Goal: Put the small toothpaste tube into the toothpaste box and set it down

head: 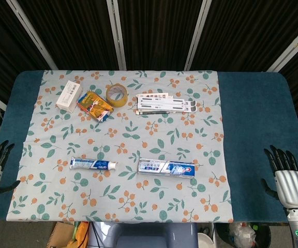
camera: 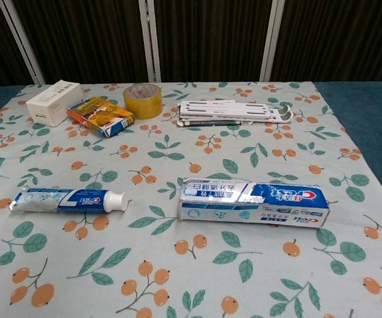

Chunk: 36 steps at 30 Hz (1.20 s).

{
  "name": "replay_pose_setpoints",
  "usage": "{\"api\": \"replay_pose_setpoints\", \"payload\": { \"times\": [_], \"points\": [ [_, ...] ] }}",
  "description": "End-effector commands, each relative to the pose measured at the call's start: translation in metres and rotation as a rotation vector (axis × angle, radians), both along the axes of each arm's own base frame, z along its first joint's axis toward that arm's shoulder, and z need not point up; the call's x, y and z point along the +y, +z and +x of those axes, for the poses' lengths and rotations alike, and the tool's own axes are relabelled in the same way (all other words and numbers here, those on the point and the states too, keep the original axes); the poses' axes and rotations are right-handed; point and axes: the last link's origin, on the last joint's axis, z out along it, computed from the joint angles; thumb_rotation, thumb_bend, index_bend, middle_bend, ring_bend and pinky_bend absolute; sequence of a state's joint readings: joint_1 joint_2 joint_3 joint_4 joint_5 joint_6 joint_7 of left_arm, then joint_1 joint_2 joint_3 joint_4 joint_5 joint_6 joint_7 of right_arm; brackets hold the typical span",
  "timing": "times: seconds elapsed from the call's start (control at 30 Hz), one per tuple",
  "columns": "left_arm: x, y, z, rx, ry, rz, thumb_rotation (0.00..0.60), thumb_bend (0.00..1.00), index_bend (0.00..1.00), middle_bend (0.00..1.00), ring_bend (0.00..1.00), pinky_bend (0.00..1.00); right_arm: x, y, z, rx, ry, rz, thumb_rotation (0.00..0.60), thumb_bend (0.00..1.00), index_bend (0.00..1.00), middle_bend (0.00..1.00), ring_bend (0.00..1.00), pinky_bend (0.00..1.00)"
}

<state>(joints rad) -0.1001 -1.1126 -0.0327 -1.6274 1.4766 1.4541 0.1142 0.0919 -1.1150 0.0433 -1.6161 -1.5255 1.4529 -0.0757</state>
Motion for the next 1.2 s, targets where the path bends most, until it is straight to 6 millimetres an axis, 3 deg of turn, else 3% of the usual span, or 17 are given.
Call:
{"api": "replay_pose_setpoints", "payload": {
  "times": [0.03,0.87,1.07,1.2],
  "points": [
    [0.000,0.000,0.000,0.001,-0.002,0.000,0.600,0.03,0.00,0.00,0.00,0.10,0.000,0.000,0.000,0.001,0.001,-0.001,0.600,0.35,0.00,0.00,0.00,0.00],
    [-0.005,0.001,0.001,0.001,0.007,-0.013,0.600,0.03,0.00,0.00,0.00,0.10,0.000,-0.001,0.005,-0.027,-0.002,0.019,0.600,0.34,0.00,0.00,0.00,0.00],
    [-0.004,0.001,0.002,-0.002,0.007,-0.011,0.600,0.03,0.00,0.00,0.00,0.10,-0.003,-0.004,0.019,-0.083,0.002,0.070,0.600,0.35,0.00,0.00,0.00,0.00],
    [-0.003,0.000,0.002,-0.006,0.009,-0.017,0.600,0.03,0.00,0.00,0.00,0.10,-0.013,-0.017,0.048,-0.198,0.015,0.160,0.600,0.34,0.00,0.06,0.00,0.00]
  ]
}}
